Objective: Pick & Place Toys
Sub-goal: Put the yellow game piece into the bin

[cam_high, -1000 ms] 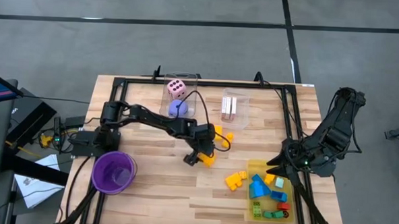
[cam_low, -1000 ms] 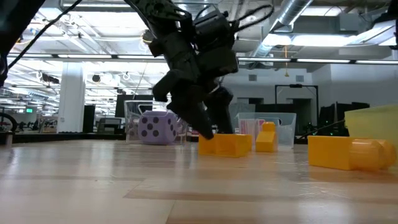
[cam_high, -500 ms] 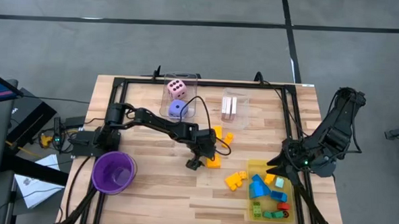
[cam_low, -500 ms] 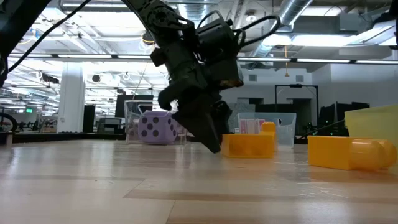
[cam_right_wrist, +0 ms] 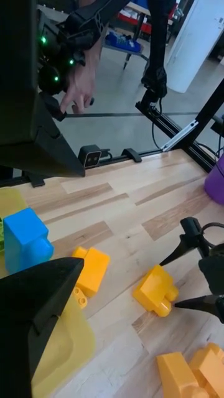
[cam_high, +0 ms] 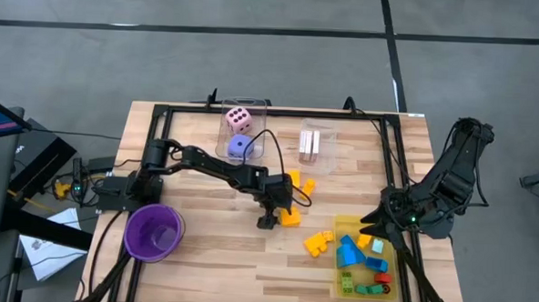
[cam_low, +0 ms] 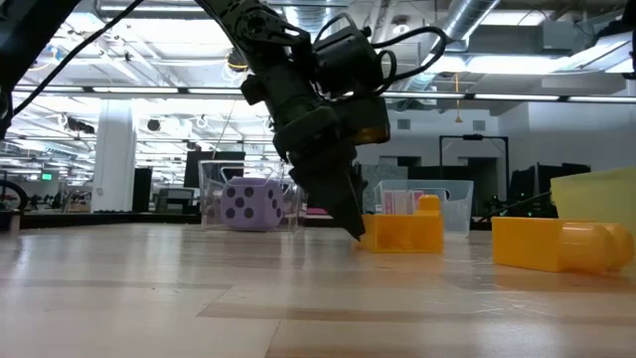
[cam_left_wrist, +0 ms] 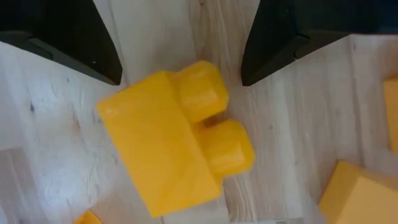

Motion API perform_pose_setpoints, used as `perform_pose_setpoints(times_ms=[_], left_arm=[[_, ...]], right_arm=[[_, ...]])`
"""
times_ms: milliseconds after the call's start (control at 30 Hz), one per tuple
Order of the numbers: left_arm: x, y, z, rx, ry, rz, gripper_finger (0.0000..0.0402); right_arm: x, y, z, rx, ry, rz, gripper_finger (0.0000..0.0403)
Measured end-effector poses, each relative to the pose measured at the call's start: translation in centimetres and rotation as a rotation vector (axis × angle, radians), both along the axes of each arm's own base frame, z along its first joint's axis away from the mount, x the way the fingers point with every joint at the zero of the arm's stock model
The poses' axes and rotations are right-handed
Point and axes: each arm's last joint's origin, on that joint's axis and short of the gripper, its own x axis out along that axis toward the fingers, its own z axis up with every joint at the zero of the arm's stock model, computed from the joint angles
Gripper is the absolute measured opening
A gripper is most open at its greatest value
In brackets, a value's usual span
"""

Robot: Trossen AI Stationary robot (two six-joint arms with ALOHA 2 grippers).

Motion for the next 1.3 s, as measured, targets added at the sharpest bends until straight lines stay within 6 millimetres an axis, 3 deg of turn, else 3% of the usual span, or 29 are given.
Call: perform_pose_setpoints(times_ms=[167,300,467,633,967,1300], left_arm=[[-0.4,-0.2,1.1,-0.031,0.018,0.076,0.0359],[-0.1,-0.8,2.8,-0.008,-0.071,0.102,0.0390],[0.6,-3.0,3.8,-0.021,-0.179,0.158,0.0397],[0.7,-5.5,3.8,0.095,-0.251,0.242,0.0399],[1.1,-5.2,0.5,0.105,-0.189,0.479,0.0399],[0.1,-5.0,-1.0,0.091,-0.127,0.504,0.0399]], right_arm=[[0.0,0.0,0.0,0.001,0.000,0.002,0.0214],[0.0,0.0,0.0,0.004,0.001,0.005,0.0214],[-0.1,0.1,0.0,-0.006,0.013,0.030,0.0214],[-0.1,0.0,-0.1,-0.016,0.019,0.030,0.0214],[-0.3,-0.3,-0.5,-0.083,0.045,0.046,0.0214],[-0.4,-0.4,-0.6,-0.095,0.054,0.046,0.0214]])
